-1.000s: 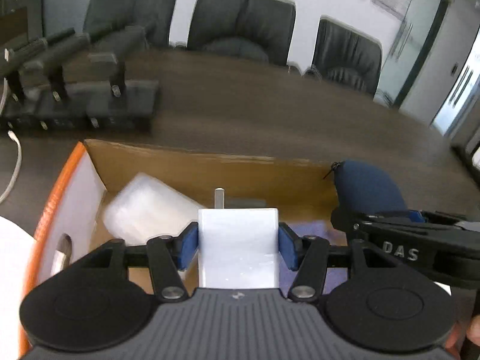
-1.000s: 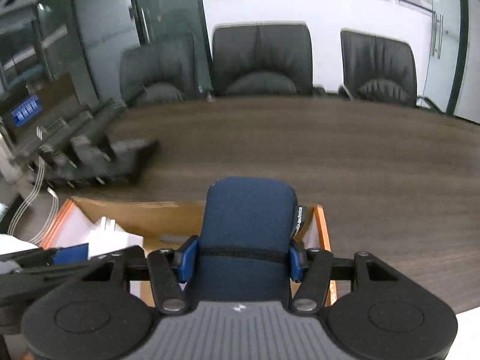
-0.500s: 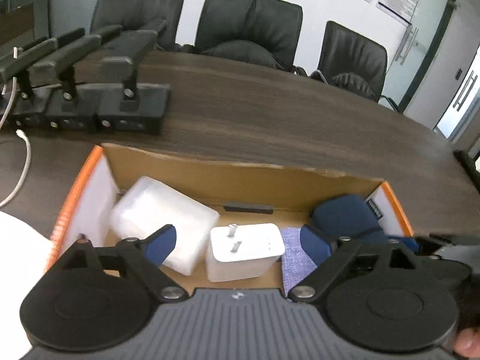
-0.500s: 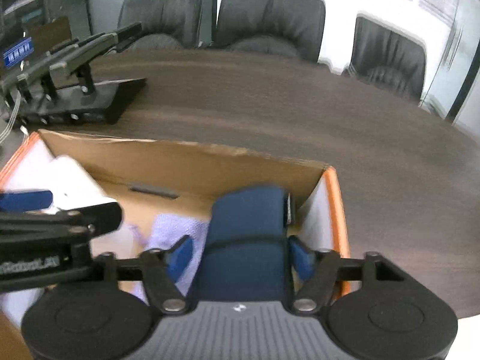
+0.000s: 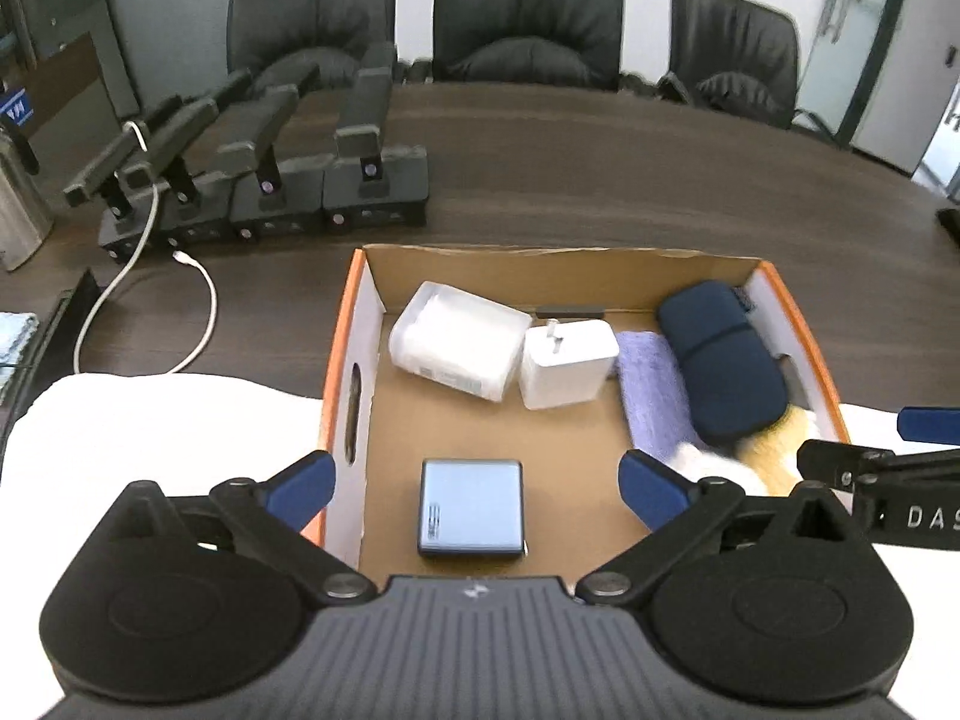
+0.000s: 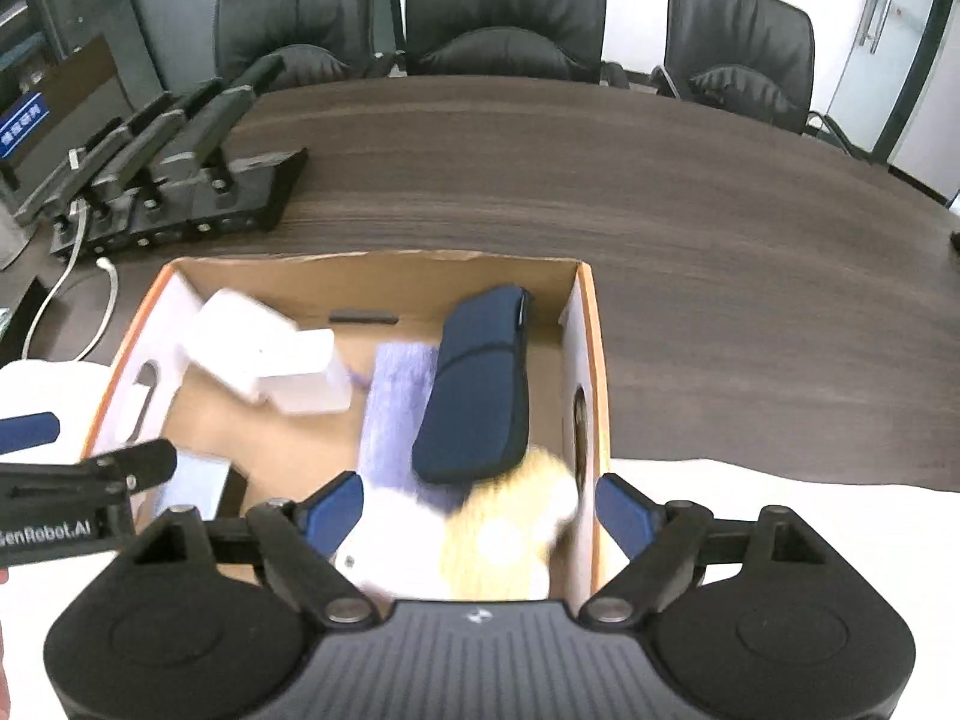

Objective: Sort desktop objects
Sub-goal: 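Withdraw both grippers from the red box toward the remaining items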

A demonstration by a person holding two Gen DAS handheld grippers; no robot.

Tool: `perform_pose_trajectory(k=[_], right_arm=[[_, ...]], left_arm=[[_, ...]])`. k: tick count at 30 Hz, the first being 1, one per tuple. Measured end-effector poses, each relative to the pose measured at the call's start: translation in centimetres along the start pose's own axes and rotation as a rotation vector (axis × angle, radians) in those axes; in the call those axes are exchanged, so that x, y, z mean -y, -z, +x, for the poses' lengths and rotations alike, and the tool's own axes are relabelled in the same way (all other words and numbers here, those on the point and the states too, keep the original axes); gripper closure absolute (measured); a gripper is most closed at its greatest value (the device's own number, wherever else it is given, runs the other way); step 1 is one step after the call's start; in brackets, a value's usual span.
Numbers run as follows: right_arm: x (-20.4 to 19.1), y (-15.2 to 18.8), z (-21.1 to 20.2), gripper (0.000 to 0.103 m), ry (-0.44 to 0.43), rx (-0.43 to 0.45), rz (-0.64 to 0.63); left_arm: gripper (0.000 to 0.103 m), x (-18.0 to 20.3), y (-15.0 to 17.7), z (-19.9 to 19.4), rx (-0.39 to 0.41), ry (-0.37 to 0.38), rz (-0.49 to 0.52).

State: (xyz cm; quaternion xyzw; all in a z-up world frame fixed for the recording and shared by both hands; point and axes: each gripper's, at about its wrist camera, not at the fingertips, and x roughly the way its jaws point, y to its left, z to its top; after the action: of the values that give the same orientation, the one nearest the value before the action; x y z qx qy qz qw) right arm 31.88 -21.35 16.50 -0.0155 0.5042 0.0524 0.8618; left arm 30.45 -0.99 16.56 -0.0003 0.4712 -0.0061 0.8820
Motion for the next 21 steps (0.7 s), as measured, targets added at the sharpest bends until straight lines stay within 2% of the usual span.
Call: perform_pose_trajectory(k=[4, 7, 13, 21], right_arm=[[-1.0, 3.4, -3.5, 0.018, 0.004, 0.06, -0.038], [-1.4, 6.2, -5.5, 0.017, -0.019, 0.097, -0.031], [-2.6, 12.3, -8.4, 0.017, -0.057, 0.17, -0.051], [-3.2, 20.7, -10.9, 0.016, -0.116, 0.275, -0.067]], left_arm=[[0.0, 0.0, 3.2, -3.3, 0.085, 0.022, 0.005], [0.0, 0.0, 5.8, -4.5, 0.085, 0.018, 0.017], [0.0, -0.1, 11.8, -8.3, 0.212, 0.023, 0.024], [0.0, -0.2, 19.3, -12.2, 0.31, 0.068, -0.02]])
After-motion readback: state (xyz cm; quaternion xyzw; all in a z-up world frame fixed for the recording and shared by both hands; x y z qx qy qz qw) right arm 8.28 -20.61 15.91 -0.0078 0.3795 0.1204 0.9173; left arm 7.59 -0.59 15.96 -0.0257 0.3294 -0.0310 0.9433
